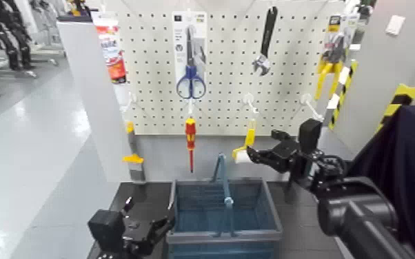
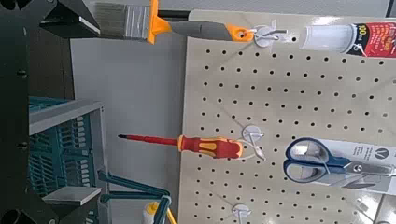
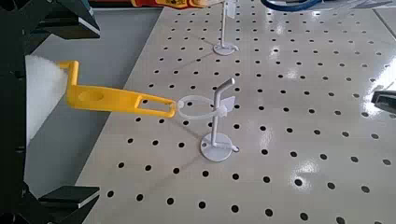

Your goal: Put the yellow roller into the crate.

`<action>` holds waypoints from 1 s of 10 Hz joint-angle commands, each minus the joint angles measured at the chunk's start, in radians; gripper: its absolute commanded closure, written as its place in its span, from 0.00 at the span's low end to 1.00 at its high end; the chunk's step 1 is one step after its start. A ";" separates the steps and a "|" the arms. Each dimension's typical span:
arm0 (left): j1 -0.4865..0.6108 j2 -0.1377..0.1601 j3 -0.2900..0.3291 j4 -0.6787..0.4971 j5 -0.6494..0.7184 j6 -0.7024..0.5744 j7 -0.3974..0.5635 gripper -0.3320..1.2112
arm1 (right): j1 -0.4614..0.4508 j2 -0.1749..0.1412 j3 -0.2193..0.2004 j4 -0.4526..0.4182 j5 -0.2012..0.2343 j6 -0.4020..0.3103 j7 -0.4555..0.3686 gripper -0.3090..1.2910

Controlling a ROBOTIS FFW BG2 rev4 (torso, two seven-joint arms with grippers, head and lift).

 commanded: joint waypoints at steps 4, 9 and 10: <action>-0.011 0.001 -0.011 0.009 0.002 -0.006 0.000 0.29 | -0.062 0.030 0.004 0.104 0.020 -0.036 0.017 0.43; -0.018 0.009 -0.017 0.012 0.008 -0.012 0.000 0.29 | -0.066 0.036 0.005 0.101 0.017 -0.010 0.020 0.86; -0.018 0.010 -0.018 0.012 0.008 -0.015 0.000 0.29 | -0.066 0.036 0.007 0.101 0.015 -0.007 0.017 0.91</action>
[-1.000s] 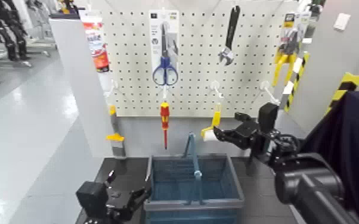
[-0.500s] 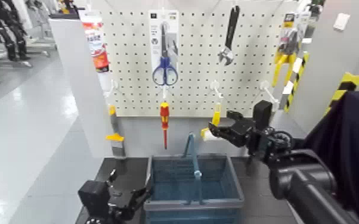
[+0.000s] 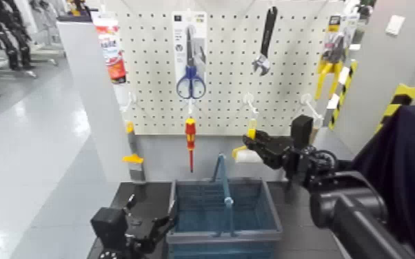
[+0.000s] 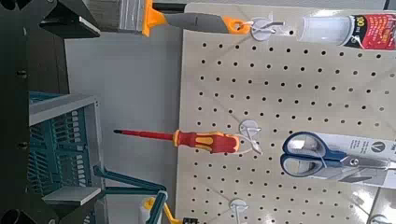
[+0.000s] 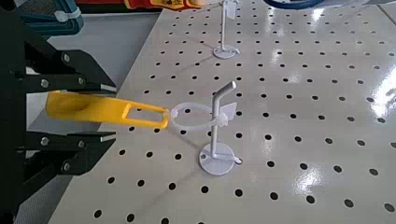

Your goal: Put the yellow roller into the crate.

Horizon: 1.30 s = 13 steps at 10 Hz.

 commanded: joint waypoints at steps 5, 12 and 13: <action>-0.001 0.006 -0.001 0.005 0.007 -0.009 0.000 0.29 | 0.011 0.003 -0.007 -0.021 -0.007 -0.001 0.000 0.95; 0.012 0.000 0.011 0.002 0.005 -0.005 0.003 0.29 | 0.142 -0.007 -0.050 -0.278 -0.021 0.098 0.026 0.95; 0.013 0.000 0.012 0.002 0.003 -0.003 0.003 0.29 | 0.161 -0.007 -0.055 -0.318 -0.024 0.113 0.028 0.95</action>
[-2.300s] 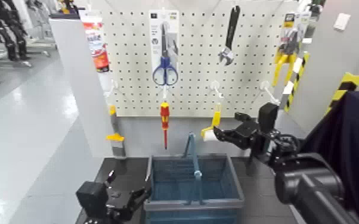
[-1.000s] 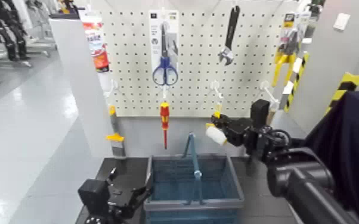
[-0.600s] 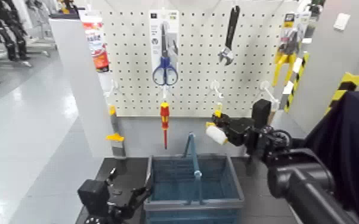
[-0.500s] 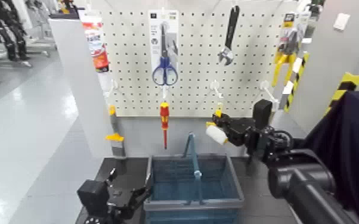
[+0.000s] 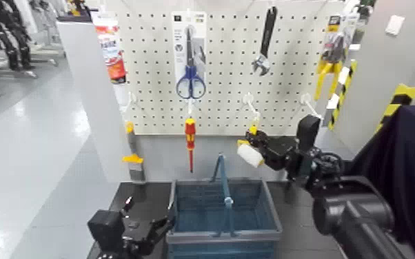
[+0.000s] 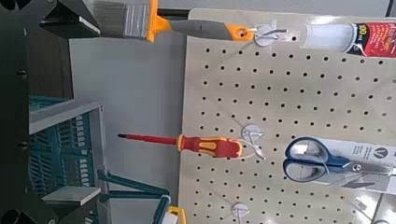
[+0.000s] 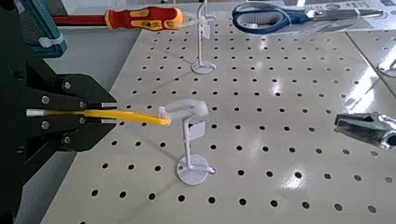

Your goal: Put the yellow roller into the crate.

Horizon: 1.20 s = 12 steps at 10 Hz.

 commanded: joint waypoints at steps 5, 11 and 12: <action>0.009 -0.004 0.009 -0.003 -0.002 0.007 0.000 0.29 | 0.166 -0.015 -0.052 -0.370 -0.003 0.193 -0.025 0.95; 0.007 -0.006 0.006 -0.005 -0.002 0.010 0.000 0.29 | 0.358 0.005 -0.117 -0.618 -0.115 0.394 -0.073 0.95; 0.007 -0.006 0.008 -0.005 -0.002 0.010 0.000 0.29 | 0.378 0.009 -0.123 -0.600 -0.141 0.393 -0.076 0.95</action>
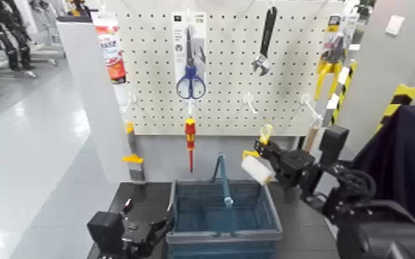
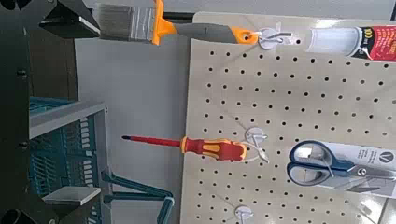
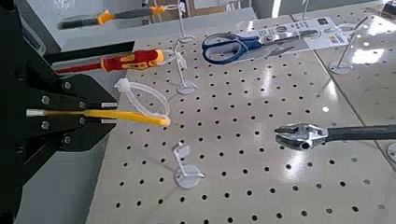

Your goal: Put the yellow roller into the crate.

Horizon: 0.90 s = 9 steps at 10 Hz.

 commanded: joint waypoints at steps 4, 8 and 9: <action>-0.003 0.000 -0.001 0.000 0.000 -0.001 0.000 0.29 | 0.012 0.017 0.008 0.224 -0.121 -0.050 -0.016 0.95; -0.003 0.000 -0.001 0.002 0.000 -0.004 0.000 0.29 | -0.052 0.026 0.077 0.361 -0.134 -0.067 -0.034 0.95; -0.003 -0.001 -0.003 0.003 0.000 -0.004 0.000 0.29 | -0.057 0.028 0.090 0.367 -0.138 -0.058 -0.046 0.95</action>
